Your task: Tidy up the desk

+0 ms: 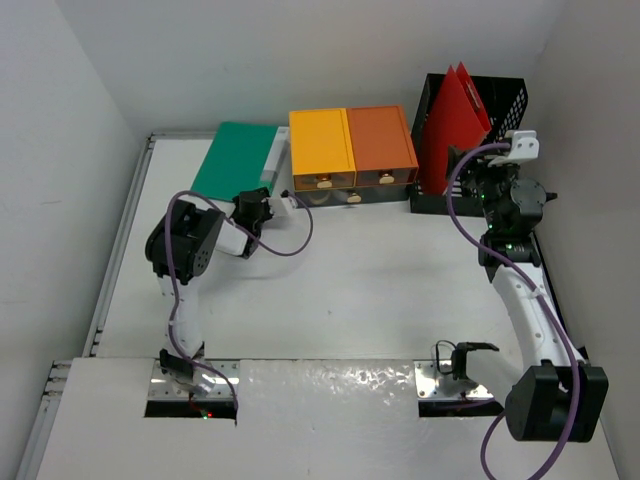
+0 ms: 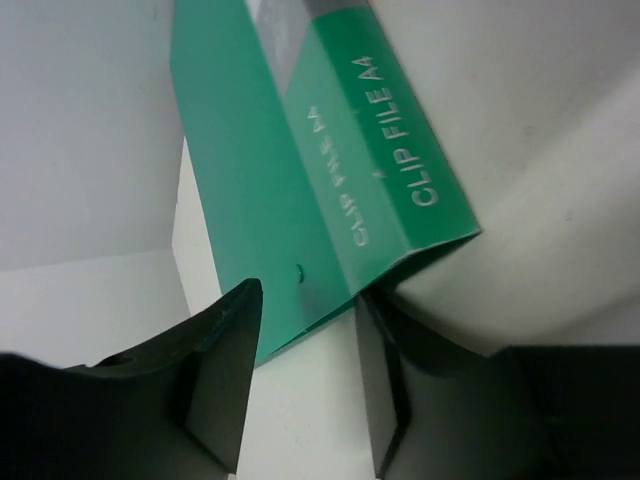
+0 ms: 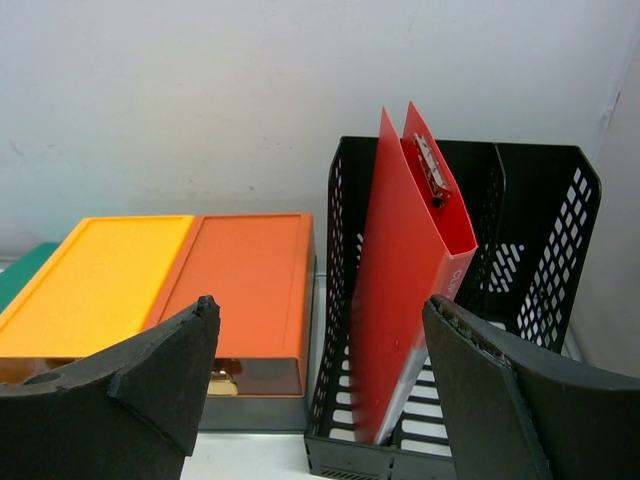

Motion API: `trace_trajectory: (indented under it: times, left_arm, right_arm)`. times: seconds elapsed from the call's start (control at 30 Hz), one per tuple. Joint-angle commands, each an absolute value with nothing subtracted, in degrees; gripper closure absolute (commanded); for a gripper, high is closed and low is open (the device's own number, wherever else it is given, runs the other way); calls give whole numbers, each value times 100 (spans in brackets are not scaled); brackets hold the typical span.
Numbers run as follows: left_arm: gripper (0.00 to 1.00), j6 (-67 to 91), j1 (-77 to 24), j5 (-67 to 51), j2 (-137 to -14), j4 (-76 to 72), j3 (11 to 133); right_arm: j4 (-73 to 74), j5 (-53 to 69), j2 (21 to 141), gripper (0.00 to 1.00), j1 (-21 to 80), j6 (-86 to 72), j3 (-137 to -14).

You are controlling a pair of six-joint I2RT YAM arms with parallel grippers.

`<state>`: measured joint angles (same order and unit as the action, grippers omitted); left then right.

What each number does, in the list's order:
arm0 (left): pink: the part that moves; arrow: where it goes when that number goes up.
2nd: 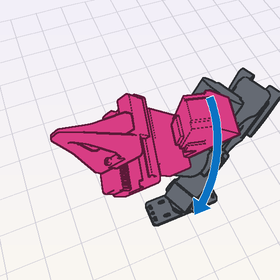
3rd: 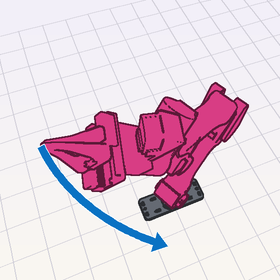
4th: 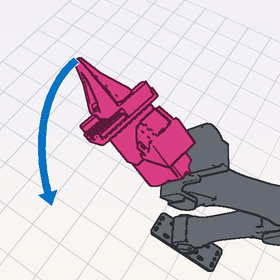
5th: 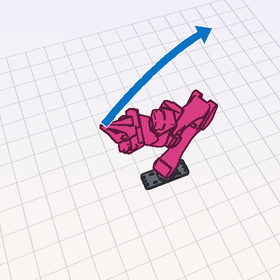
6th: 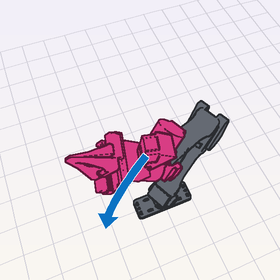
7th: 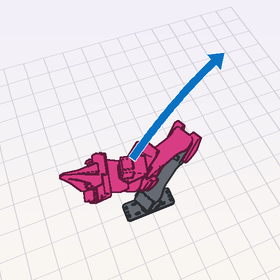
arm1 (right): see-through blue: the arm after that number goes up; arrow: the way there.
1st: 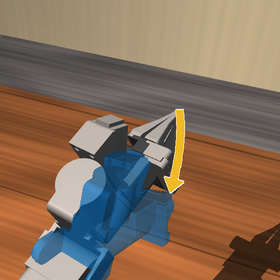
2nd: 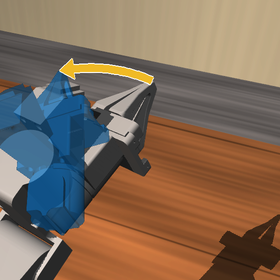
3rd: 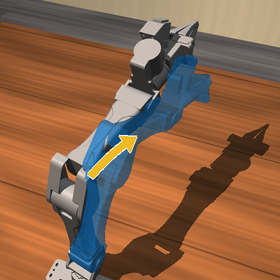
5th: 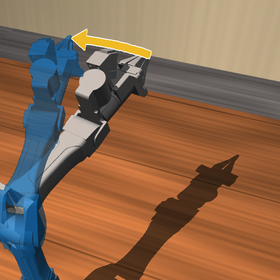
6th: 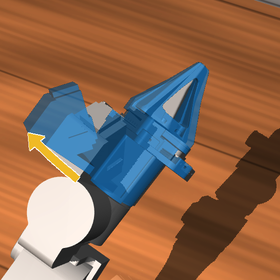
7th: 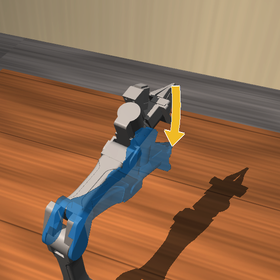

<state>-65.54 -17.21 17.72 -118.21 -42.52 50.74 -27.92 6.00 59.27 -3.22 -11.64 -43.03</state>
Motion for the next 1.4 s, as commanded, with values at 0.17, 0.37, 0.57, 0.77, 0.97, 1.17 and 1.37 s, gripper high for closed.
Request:
trace_trajectory:
  times: [0.17,0.37,0.57,0.77,0.97,1.17,1.37]
  left_arm:
    - [100,-6733,-1679,1521,-12190,-4473,5221]
    - [100,-6365,-1355,1170,-11910,-4097,5221]
    - [100,-6144,-1151,704,-10909,-3060,4817]
    - [100,-5889,-1143,405,-9696,-1734,4342]
    - [100,-5871,-1099,290,-7939,7,4078]
    - [100,-5889,-1072,150,-6428,1976,4297]
    - [100,-5792,-1072,-228,-5741,3523,4772]
  right_arm:
    - [-3041,492,5818,20,-299,-958,-4289]
    - [-3059,536,5818,20,-299,-1010,-4289]
    - [-2603,607,5792,22,-142,-801,-4351]
    - [-1926,597,5818,22,455,-45,-4394]
    - [-731,2309,6248,21,1440,1361,-4939]
    - [255,3119,6872,20,2574,2495,-5317]
    - [-290,3112,7250,19,3609,2969,-5159]
